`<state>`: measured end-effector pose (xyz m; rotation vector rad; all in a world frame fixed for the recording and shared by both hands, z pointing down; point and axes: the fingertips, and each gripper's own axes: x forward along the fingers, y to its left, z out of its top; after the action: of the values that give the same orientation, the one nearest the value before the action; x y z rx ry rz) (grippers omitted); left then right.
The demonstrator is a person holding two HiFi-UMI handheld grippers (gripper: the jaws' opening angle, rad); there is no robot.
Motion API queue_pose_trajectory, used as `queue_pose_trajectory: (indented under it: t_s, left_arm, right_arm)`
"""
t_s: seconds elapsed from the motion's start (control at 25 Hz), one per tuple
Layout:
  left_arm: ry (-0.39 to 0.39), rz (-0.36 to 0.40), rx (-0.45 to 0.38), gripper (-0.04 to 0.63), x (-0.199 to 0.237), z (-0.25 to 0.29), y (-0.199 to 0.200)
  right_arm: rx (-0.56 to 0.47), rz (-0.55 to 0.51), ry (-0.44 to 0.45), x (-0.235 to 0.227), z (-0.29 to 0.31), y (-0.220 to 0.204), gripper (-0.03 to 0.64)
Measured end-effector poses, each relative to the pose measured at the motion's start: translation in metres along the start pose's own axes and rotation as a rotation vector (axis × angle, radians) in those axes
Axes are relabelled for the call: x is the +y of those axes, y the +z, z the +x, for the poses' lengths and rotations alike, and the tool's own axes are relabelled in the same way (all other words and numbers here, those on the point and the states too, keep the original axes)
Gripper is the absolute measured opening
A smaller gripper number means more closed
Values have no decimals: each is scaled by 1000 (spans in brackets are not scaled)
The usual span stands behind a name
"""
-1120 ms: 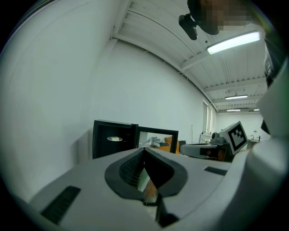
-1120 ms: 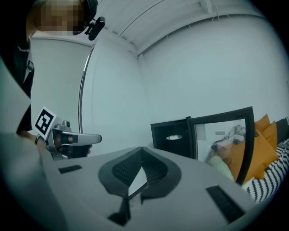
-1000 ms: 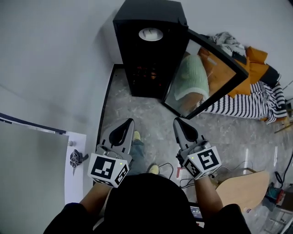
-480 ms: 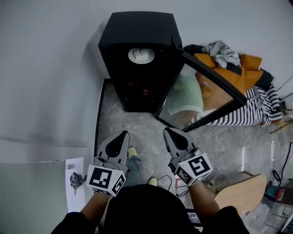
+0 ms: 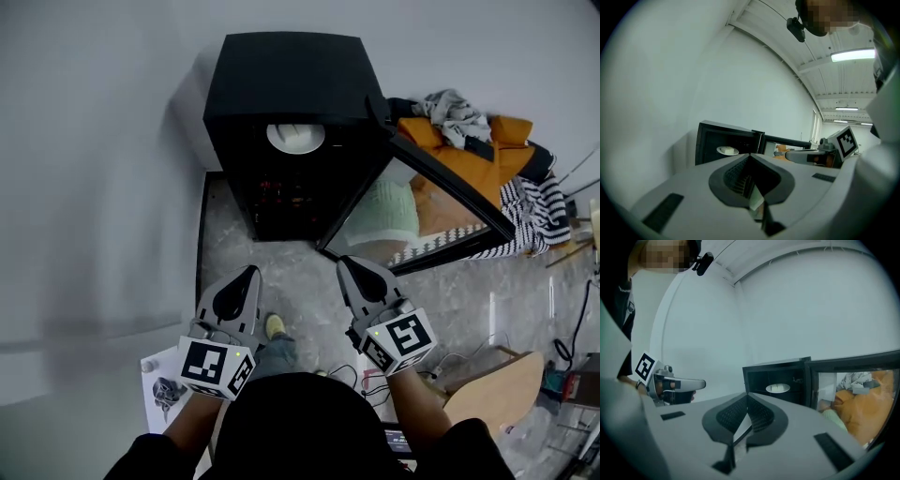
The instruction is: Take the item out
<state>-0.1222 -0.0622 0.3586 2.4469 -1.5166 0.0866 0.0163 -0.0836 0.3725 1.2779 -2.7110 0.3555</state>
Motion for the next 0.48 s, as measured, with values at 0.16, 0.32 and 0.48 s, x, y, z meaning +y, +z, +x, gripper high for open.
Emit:
queue_pose_trajectory:
  t_s: [0.16, 0.32, 0.48]
  left_arm:
    - [-24, -5, -5, 8, 26, 9, 5]
    - [-42, -10, -18, 8, 46, 17, 11]
    - [-57, -6, -15, 8, 53, 22, 12]
  right_arm:
    - [10, -6, -42, 1, 23, 3, 8]
    - [-1, -22, -79, 1, 39, 13, 8]
    - [5, -37, -99, 2, 49, 17, 8]
